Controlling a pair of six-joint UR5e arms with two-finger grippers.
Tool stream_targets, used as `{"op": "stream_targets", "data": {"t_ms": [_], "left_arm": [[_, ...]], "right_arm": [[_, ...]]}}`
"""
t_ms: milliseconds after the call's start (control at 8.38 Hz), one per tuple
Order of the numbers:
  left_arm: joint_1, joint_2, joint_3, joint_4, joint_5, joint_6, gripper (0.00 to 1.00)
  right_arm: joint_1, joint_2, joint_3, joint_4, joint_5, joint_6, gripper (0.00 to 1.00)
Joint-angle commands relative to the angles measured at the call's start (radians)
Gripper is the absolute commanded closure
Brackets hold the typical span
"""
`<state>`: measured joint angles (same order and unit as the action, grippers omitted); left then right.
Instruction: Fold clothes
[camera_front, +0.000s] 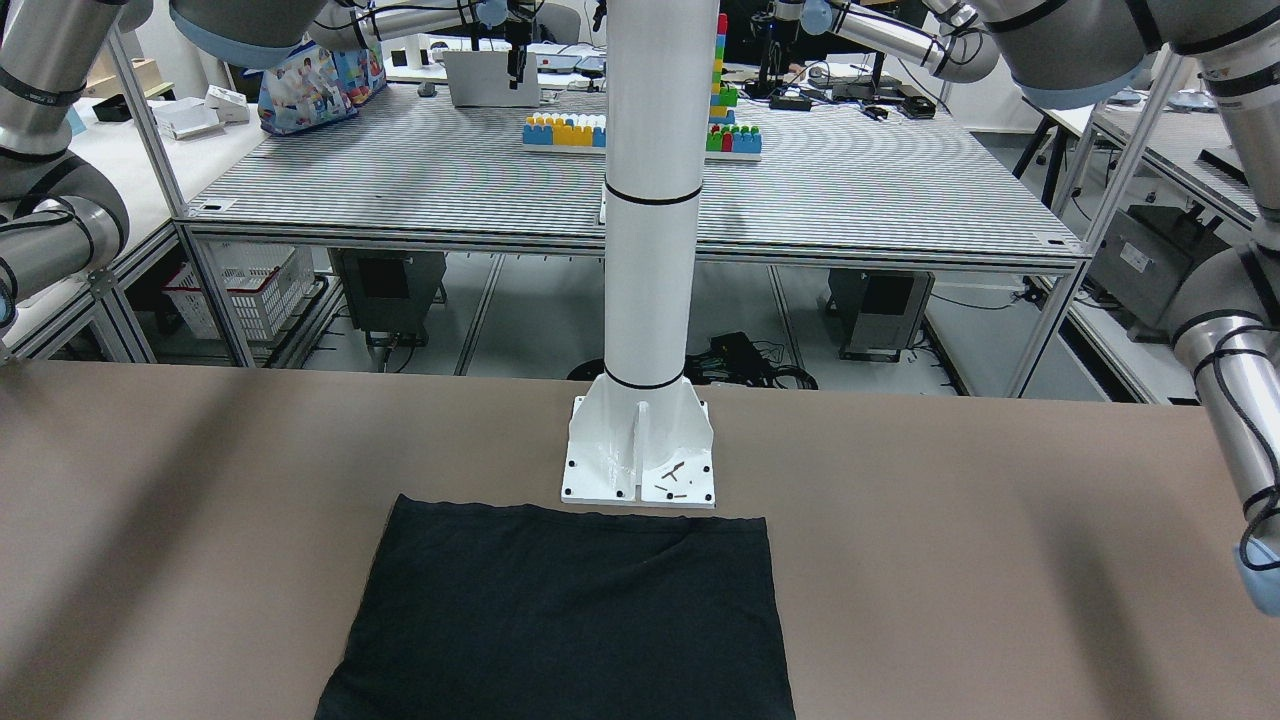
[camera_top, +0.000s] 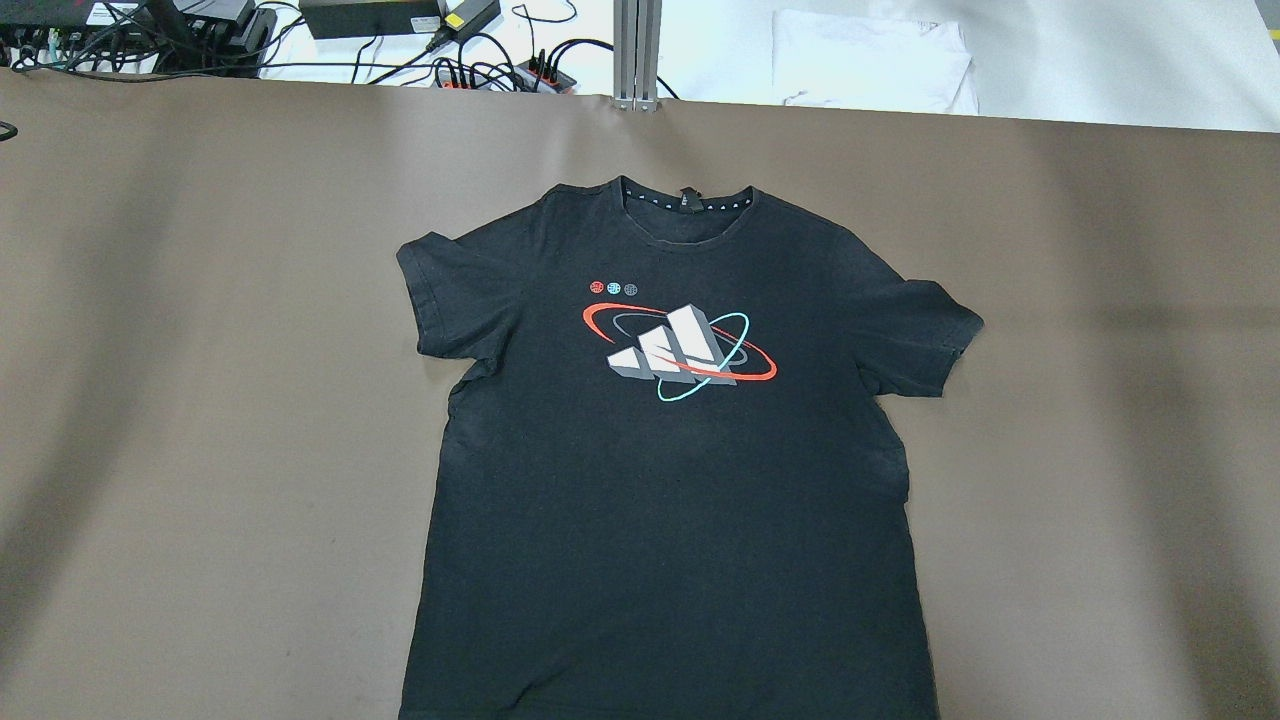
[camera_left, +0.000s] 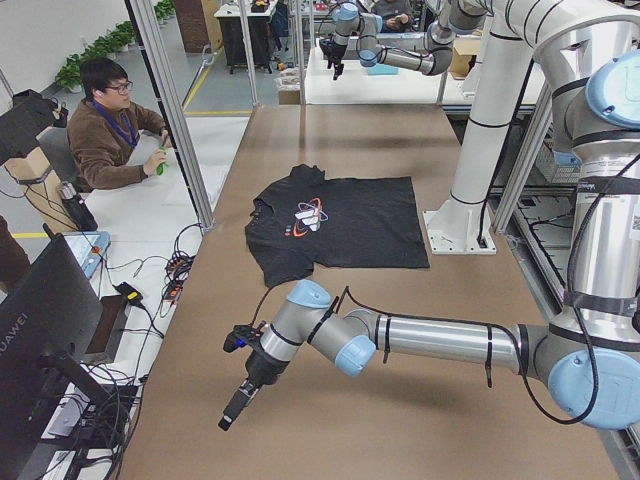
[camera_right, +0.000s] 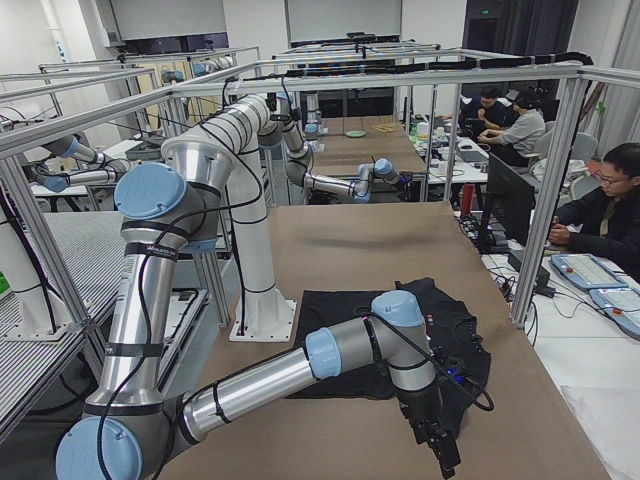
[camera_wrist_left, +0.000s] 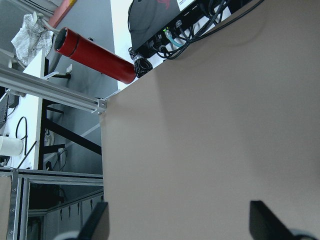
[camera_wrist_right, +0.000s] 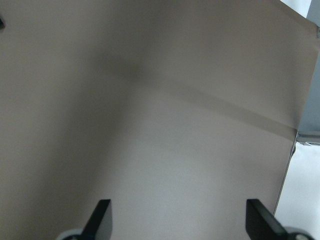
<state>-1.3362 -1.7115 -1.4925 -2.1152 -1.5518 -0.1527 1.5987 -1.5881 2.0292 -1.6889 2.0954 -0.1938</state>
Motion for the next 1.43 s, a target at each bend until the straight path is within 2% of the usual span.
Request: {"op": "stream_targets", "data": {"t_ms": [0, 239, 478, 836, 1313], "left_arm": [[0.0, 0.007, 0.003, -0.011, 0.001, 0.004, 0.0], [0.003, -0.005, 0.001, -0.005, -0.008, 0.007, 0.0], [0.003, 0.0, 0.081, -0.014, -0.005, 0.004, 0.0], [0.0, 0.023, 0.078, -0.081, -0.014, 0.019, 0.0], [0.006, 0.01, 0.069, -0.086, -0.056, 0.019, 0.0]], "right_arm": [[-0.002, 0.01, -0.001, 0.0, -0.012, 0.001, 0.06], [-0.002, 0.063, -0.023, -0.009, -0.011, 0.002, 0.06], [-0.002, 0.062, -0.058, -0.008, -0.015, 0.002, 0.06], [-0.006, 0.086, -0.095, -0.002, -0.047, 0.002, 0.06], [-0.011, 0.085, -0.102, -0.003, -0.047, 0.001, 0.06]]}}
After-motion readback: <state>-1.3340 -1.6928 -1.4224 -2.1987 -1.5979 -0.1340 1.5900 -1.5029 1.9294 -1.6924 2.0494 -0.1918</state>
